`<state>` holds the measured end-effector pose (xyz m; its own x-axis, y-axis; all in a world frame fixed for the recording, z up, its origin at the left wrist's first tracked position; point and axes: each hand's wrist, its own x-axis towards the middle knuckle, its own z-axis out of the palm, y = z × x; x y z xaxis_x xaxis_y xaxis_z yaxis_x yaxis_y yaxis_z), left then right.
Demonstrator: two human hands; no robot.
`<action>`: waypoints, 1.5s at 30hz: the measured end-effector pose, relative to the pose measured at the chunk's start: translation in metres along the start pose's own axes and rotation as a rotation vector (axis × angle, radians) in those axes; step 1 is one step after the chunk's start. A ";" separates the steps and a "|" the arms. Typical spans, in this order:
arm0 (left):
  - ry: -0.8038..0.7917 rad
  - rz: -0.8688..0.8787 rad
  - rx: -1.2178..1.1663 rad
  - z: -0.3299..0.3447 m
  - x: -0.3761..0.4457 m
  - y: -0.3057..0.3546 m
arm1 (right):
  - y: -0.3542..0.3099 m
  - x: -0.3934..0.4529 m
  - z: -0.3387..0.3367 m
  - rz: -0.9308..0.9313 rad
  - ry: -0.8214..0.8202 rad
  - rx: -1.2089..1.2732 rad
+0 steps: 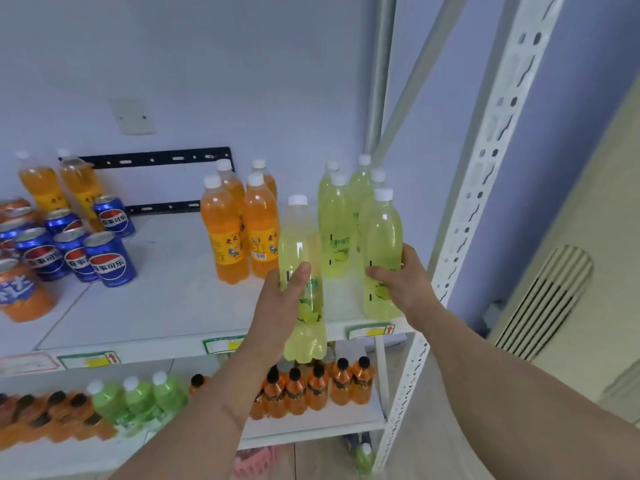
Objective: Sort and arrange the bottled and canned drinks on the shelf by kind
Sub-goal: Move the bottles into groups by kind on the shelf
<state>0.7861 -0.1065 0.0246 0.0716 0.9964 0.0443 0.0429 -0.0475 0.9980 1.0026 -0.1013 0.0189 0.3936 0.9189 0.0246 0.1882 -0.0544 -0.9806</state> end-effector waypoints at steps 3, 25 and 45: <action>0.015 0.019 0.019 0.015 0.002 0.004 | 0.007 0.015 -0.013 -0.020 0.000 0.012; 0.049 0.027 0.022 0.039 0.042 -0.003 | 0.039 0.040 -0.003 0.071 -0.049 -0.173; -0.126 0.008 0.150 0.067 0.085 -0.025 | 0.044 -0.018 -0.007 -0.319 -0.301 -1.360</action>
<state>0.8577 -0.0257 -0.0001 0.1960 0.9799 0.0363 0.1890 -0.0740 0.9792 1.0104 -0.1229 -0.0237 0.0008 1.0000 -0.0055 1.0000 -0.0007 0.0088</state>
